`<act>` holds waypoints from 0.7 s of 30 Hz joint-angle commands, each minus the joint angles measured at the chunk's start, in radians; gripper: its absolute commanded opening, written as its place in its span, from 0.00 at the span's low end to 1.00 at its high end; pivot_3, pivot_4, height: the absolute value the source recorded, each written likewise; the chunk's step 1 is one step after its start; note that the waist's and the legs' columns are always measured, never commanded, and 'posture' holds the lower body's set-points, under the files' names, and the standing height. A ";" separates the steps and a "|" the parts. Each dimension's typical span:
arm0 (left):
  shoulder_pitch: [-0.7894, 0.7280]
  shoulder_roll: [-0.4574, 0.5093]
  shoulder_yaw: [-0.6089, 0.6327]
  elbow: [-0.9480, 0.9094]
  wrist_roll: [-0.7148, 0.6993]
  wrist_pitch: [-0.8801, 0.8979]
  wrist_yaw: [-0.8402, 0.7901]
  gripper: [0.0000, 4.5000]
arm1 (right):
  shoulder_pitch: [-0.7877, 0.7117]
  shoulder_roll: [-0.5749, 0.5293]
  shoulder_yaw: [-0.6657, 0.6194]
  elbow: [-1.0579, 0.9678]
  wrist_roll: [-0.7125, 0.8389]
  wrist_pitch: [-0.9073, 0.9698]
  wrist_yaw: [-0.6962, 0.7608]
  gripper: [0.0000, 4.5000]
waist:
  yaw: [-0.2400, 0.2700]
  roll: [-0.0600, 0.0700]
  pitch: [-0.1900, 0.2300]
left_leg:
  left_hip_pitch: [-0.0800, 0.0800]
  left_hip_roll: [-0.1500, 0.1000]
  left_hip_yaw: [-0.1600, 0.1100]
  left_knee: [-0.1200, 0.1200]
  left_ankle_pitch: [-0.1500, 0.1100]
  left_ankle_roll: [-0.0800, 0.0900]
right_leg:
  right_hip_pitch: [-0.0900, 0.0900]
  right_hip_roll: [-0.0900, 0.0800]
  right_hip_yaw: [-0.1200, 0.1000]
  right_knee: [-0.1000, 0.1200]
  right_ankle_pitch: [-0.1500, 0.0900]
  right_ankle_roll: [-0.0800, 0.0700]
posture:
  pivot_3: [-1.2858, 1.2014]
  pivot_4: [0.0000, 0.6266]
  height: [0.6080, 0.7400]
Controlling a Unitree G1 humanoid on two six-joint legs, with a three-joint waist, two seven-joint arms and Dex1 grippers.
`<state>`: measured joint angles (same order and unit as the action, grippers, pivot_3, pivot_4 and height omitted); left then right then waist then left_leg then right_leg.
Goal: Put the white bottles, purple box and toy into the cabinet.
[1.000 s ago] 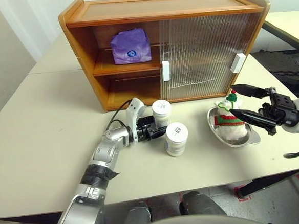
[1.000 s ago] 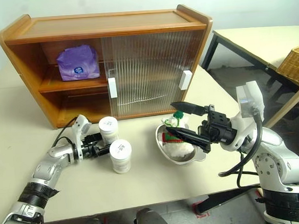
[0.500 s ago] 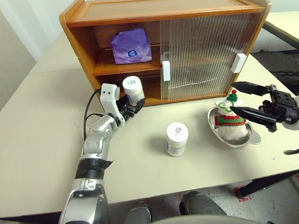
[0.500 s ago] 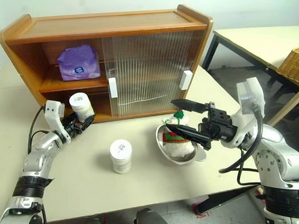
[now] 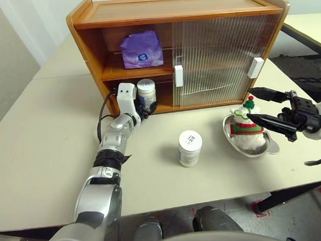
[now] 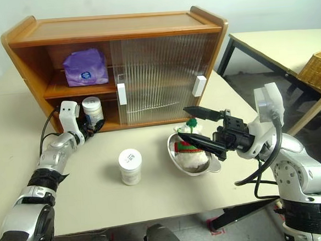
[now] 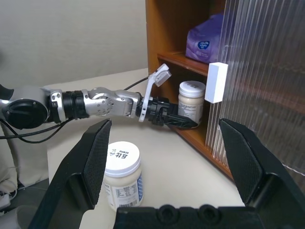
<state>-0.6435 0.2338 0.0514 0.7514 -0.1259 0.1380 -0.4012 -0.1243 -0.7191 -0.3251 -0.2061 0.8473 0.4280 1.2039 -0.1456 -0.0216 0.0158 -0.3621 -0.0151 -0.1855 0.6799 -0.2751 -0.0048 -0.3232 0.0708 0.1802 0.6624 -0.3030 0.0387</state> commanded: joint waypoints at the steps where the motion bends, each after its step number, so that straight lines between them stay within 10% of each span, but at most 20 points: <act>1: -0.028 -0.003 0.006 0.054 0.017 -0.027 0.024 0.71 | 0.014 0.006 -0.003 -0.017 0.005 0.003 -0.007 1.00 | -0.004 0.000 0.000 | 0.000 0.000 0.000 0.000 0.000 0.000 | 0.000 0.000 0.000 0.000 0.000 0.000 | 0.42 0.00 1.00; 21: -0.138 -0.056 0.045 0.275 0.019 -0.121 0.102 0.71 | 0.044 0.016 -0.020 -0.028 0.029 0.000 -0.006 1.00 | -0.018 0.000 0.000 | -0.001 -0.001 0.000 0.000 0.000 0.000 | 0.001 0.000 0.000 -0.002 0.000 0.002 | 0.42 0.00 1.00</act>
<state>-0.7742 0.1822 0.0942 1.0043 -0.1158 0.0245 -0.2986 -0.0882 -0.7059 -0.3311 -0.2256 0.8650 0.4273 1.1968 -0.1634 -0.0217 0.0159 -0.3631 -0.0166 -0.1851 0.6800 -0.2749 -0.0044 -0.3225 0.0706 0.1804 0.6603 -0.3033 0.0404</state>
